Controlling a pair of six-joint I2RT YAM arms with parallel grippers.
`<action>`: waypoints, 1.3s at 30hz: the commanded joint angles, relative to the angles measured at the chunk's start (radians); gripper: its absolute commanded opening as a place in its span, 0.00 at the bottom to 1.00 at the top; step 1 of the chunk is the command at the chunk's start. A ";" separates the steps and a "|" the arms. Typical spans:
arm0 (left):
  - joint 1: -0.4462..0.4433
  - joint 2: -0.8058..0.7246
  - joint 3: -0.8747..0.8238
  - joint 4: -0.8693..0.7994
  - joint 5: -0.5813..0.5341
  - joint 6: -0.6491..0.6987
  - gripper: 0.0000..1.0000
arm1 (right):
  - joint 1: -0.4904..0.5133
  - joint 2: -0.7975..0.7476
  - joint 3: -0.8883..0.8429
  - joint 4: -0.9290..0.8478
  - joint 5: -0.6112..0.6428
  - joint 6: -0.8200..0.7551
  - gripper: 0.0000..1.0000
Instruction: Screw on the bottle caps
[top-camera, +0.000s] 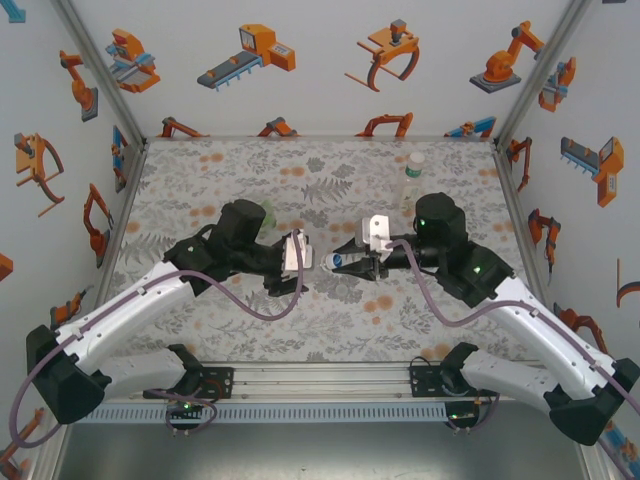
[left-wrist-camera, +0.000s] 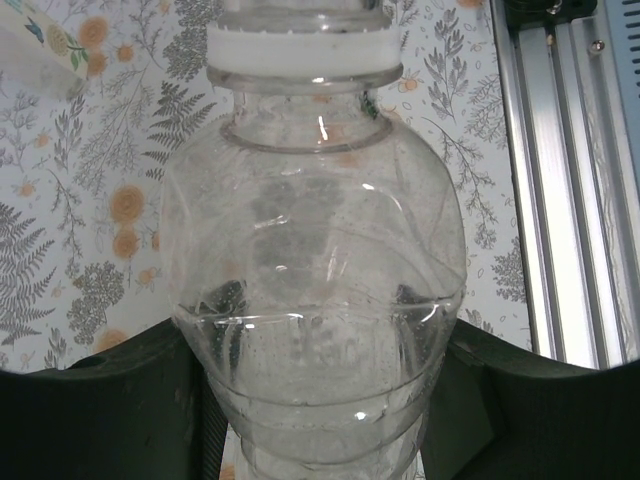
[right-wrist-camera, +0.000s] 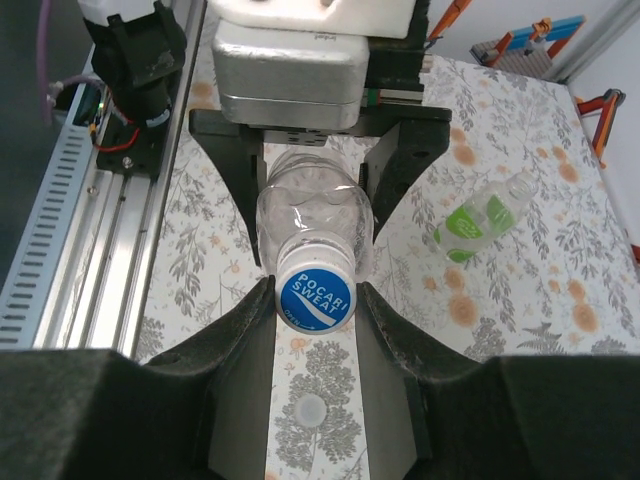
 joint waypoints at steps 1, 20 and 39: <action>-0.004 -0.021 0.003 0.081 0.020 -0.020 0.00 | 0.014 -0.003 -0.033 0.046 0.029 0.163 0.00; -0.004 -0.008 -0.002 0.125 -0.104 -0.054 0.00 | 0.014 0.012 -0.103 0.154 0.402 1.148 0.00; -0.005 0.060 0.042 0.105 -0.231 -0.121 0.00 | 0.019 0.093 -0.035 -0.048 0.485 1.512 0.00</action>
